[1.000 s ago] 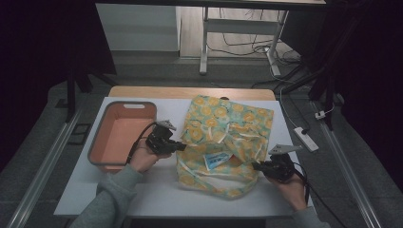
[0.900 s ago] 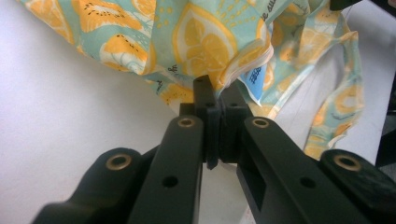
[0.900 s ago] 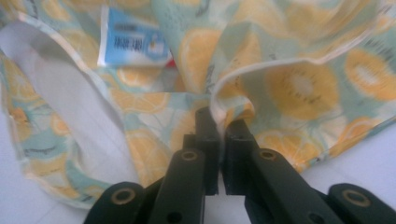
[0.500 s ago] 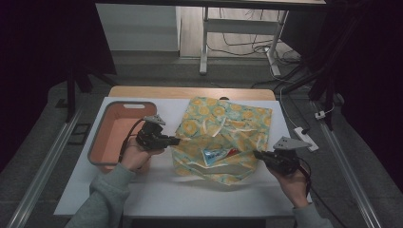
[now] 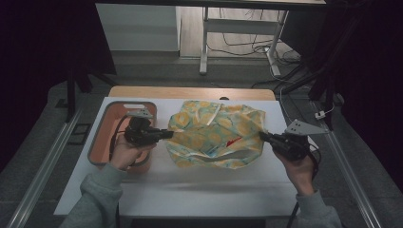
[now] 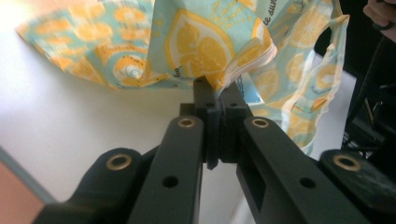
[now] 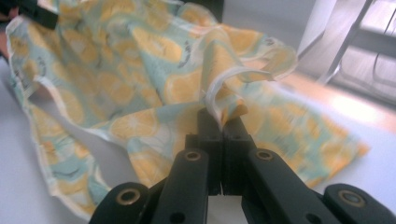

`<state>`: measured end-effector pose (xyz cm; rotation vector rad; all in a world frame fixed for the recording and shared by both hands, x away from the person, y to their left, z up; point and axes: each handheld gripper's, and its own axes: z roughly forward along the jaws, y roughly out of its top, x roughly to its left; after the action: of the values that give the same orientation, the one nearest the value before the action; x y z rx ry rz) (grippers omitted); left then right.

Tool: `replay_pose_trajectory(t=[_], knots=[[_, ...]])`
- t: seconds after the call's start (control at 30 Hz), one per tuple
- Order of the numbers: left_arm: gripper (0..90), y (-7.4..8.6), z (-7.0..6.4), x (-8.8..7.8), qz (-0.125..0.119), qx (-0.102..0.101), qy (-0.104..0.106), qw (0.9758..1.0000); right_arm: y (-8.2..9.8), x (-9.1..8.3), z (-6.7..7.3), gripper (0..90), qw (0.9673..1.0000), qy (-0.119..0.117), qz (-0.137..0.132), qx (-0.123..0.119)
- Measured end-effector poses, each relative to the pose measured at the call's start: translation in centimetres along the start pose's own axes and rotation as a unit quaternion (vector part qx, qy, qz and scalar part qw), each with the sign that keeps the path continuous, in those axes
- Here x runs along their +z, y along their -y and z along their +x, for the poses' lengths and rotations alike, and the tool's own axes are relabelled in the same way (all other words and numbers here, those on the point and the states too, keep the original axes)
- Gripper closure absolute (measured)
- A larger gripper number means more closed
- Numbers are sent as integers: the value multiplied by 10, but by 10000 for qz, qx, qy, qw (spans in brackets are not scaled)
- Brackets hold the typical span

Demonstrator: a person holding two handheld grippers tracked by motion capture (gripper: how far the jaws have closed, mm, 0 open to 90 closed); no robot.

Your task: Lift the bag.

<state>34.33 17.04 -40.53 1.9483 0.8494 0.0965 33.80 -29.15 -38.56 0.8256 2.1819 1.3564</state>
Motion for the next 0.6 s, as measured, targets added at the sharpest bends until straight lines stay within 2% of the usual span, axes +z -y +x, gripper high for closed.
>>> replay_pose_trajectory(t=[0.2, 0.43, 0.6], knots=[[884, -15, -1, -23, -369, 73, -62, 9993, -36, -7, -4, 889, 9991, 70, -398, -113], [884, -34, -2, -33, -614, 150, -120, 9979, -68, -5, -18, 891, 9982, 79, -601, -40], [884, -48, -6, -43, -809, 251, -182, 9962, -89, -21, -23, 892, 9951, 196, -969, -70]])
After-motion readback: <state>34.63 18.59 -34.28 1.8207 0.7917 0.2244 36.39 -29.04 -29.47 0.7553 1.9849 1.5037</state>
